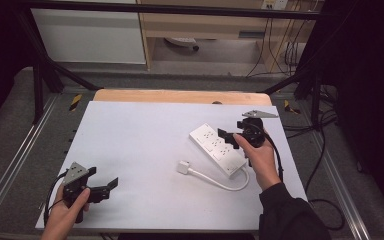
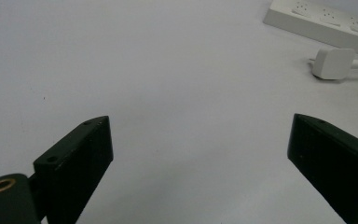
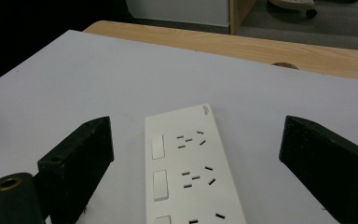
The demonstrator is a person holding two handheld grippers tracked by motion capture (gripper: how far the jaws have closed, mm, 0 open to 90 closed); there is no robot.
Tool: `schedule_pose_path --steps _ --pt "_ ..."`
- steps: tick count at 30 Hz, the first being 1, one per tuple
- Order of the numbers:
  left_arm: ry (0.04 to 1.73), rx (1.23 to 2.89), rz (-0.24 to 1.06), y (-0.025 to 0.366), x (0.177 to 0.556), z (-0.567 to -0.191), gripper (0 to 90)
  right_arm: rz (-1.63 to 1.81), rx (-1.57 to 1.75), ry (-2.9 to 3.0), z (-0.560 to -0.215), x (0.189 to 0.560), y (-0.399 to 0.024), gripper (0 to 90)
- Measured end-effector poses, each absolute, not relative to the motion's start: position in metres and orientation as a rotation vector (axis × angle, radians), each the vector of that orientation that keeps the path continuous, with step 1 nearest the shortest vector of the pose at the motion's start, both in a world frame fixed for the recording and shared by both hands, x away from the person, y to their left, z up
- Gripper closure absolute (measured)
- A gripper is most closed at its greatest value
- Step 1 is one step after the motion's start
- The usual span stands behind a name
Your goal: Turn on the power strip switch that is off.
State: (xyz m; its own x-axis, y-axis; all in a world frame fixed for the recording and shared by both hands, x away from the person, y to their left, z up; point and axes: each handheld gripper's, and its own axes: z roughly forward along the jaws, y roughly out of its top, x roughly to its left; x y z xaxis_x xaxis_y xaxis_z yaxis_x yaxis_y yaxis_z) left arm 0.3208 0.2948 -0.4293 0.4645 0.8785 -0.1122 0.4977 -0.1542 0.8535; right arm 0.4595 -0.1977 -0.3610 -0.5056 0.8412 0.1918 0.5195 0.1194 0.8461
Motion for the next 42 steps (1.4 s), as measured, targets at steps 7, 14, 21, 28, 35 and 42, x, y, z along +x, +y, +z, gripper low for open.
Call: schedule_pose_path --steps 7,14,21,28,35,42 --pt "1.167 1.805 0.525 0.295 0.321 -0.429 6.6 1.358 1.316 2.088 -0.363 0.460 -0.191 16.4" --pt "1.166 1.804 0.526 0.295 0.321 -0.429 6.7 1.351 1.287 2.115 -0.366 0.461 -0.185 30.0" --pt "1.165 1.806 0.527 0.295 0.321 -0.429 6.7 1.332 1.247 2.121 -0.369 0.459 -0.180 54.4" --pt "1.166 1.805 0.526 0.295 0.321 -0.429 6.7 1.346 1.226 2.117 -0.372 0.458 -0.173 66.2" --pt "1.164 1.806 0.527 0.295 0.321 -0.429 6.6 1.362 1.212 2.111 -0.377 0.459 -0.166 71.1" --pt "1.164 1.806 0.527 0.295 0.321 -0.429 6.7 1.356 1.205 2.114 -0.384 0.460 -0.164 79.5"
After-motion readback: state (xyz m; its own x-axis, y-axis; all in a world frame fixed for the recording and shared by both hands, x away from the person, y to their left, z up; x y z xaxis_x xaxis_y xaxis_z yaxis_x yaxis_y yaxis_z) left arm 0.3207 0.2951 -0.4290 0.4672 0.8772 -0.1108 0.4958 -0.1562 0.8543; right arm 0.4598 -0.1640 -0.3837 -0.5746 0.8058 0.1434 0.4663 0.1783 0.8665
